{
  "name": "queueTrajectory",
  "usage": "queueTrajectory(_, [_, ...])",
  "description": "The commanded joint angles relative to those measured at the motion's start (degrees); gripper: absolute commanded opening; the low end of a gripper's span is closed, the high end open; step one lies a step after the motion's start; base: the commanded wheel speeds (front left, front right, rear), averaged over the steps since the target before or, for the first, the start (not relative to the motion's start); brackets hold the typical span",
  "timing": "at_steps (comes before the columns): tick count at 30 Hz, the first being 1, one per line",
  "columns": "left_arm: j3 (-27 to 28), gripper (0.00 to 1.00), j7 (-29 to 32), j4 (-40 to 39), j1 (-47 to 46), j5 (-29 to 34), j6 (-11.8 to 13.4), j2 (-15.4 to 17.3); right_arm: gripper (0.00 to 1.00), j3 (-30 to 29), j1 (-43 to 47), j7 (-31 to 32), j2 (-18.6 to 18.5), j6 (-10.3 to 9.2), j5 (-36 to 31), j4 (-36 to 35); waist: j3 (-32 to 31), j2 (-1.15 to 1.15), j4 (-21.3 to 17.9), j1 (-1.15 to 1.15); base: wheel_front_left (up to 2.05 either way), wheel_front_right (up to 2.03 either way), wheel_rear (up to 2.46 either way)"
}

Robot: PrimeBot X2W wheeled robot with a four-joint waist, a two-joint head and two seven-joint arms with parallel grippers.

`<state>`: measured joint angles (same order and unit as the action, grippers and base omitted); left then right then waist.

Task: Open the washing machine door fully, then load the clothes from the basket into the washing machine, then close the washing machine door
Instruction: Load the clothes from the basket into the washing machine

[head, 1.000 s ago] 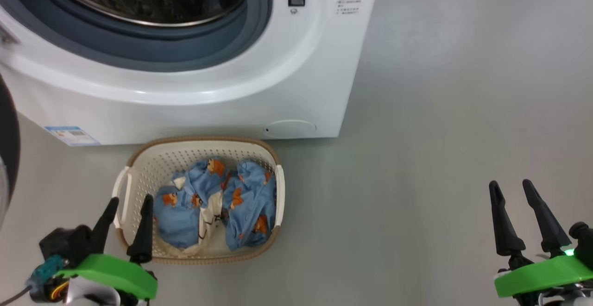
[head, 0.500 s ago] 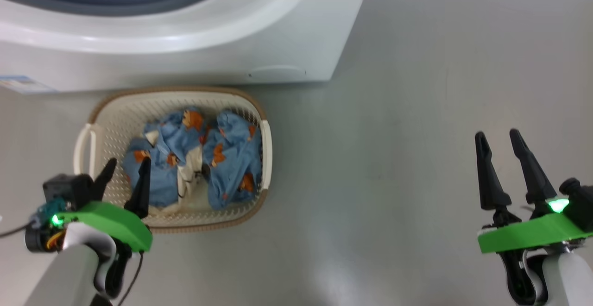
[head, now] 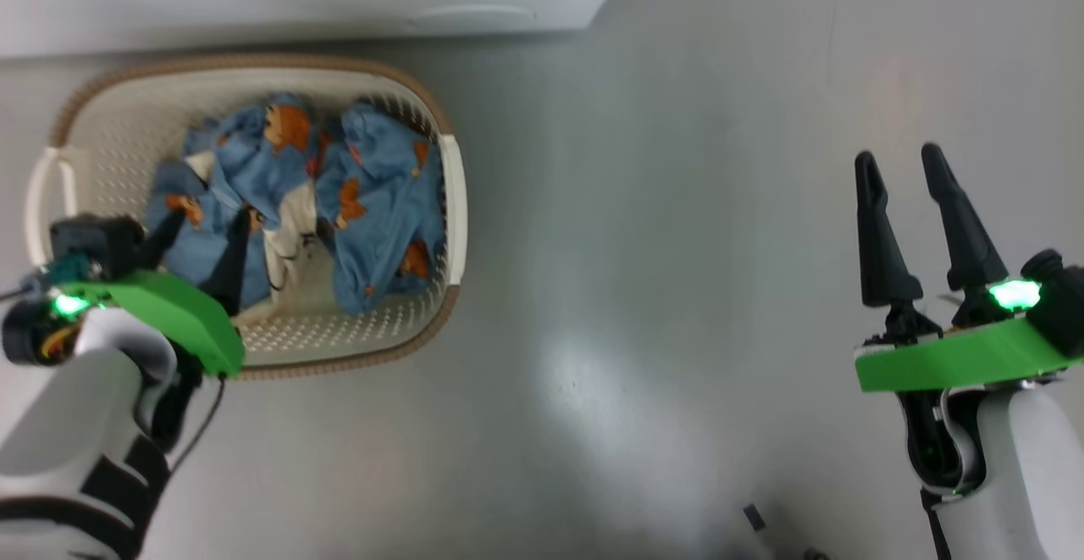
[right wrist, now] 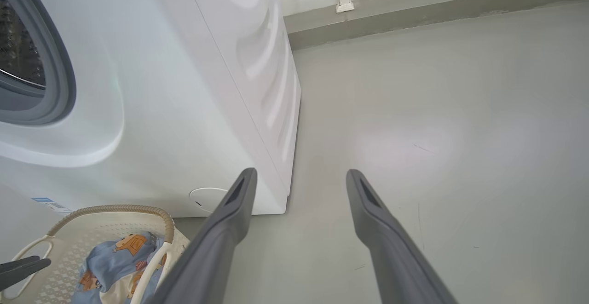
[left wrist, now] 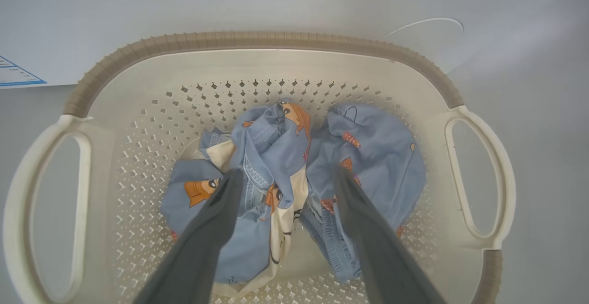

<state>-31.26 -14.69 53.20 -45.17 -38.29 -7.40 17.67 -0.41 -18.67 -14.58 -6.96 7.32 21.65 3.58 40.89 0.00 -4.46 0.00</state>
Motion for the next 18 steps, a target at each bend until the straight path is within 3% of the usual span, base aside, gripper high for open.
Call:
queueTrajectory(1, [0.51, 1.00, -0.30, 0.67, -1.31, -0.91, -0.09, 3.10, 1.00, 1.44, 0.14, -0.42, 0.25, 0.17, -0.51, -1.49, 4.36, 0.00, -1.46, 0.00, 0.00, 0.00, 0.00])
queueTrajectory(18, [-11.66, 1.00, 1.83, 9.14, -11.48, -9.40, -0.09, 7.12, 1.00, 2.90, -1.39, -0.42, 1.42, 0.17, -0.61, -2.13, 9.66, 0.00, -4.36, 0.00, 0.00, 0.00, 0.00])
